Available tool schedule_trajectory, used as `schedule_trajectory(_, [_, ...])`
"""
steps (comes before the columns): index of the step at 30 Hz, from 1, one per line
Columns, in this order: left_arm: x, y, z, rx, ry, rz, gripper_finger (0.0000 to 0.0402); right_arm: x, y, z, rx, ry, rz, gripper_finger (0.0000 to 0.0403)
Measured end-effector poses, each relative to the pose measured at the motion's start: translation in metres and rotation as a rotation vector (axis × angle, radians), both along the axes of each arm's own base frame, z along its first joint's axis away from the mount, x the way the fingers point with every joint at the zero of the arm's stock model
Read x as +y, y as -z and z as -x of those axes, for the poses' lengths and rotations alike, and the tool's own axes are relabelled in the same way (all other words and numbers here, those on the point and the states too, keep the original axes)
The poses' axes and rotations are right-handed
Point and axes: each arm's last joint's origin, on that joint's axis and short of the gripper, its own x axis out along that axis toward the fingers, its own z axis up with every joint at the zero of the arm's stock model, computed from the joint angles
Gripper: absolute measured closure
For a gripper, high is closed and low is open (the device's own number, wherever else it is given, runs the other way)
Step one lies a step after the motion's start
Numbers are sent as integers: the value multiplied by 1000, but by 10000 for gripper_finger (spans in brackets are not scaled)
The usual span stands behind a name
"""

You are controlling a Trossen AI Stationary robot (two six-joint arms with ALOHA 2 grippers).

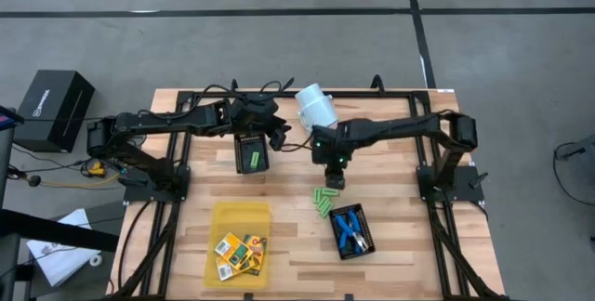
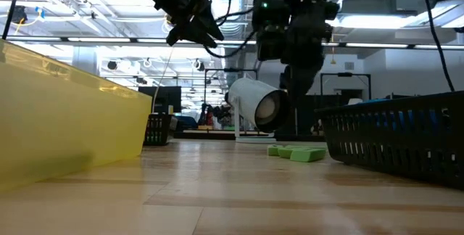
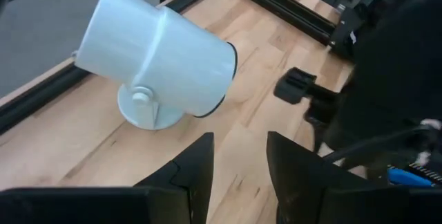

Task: Pick & Place School Supplies
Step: Put the green eraser into the top black bin

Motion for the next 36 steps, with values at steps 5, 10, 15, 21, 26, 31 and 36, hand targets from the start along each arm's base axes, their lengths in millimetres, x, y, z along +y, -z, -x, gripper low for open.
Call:
schedule_trajectory(5, [0,0,0,15,31,-35,273,10,26,-8,37,131,11,260])
schedule_trajectory(10, [-1,0,0,12,60,-20,273,15,63,-4,174,155,-44,261])
schedule_trajectory(15, [-1,0,0,12,66,-16,273,23,75,3,180,148,-58,256])
schedule_trajectory(21, [-1,0,0,12,66,-16,273,13,59,10,150,179,-77,248])
schedule_trajectory(26, [-1,0,0,10,65,-13,273,0,38,15,90,220,-90,246])
schedule_trajectory(31, [-1,0,0,5,61,-10,273,-5,25,18,47,235,-99,250])
schedule_trajectory(36, [-1,0,-1,2,60,-9,273,6,26,17,55,212,-106,247])
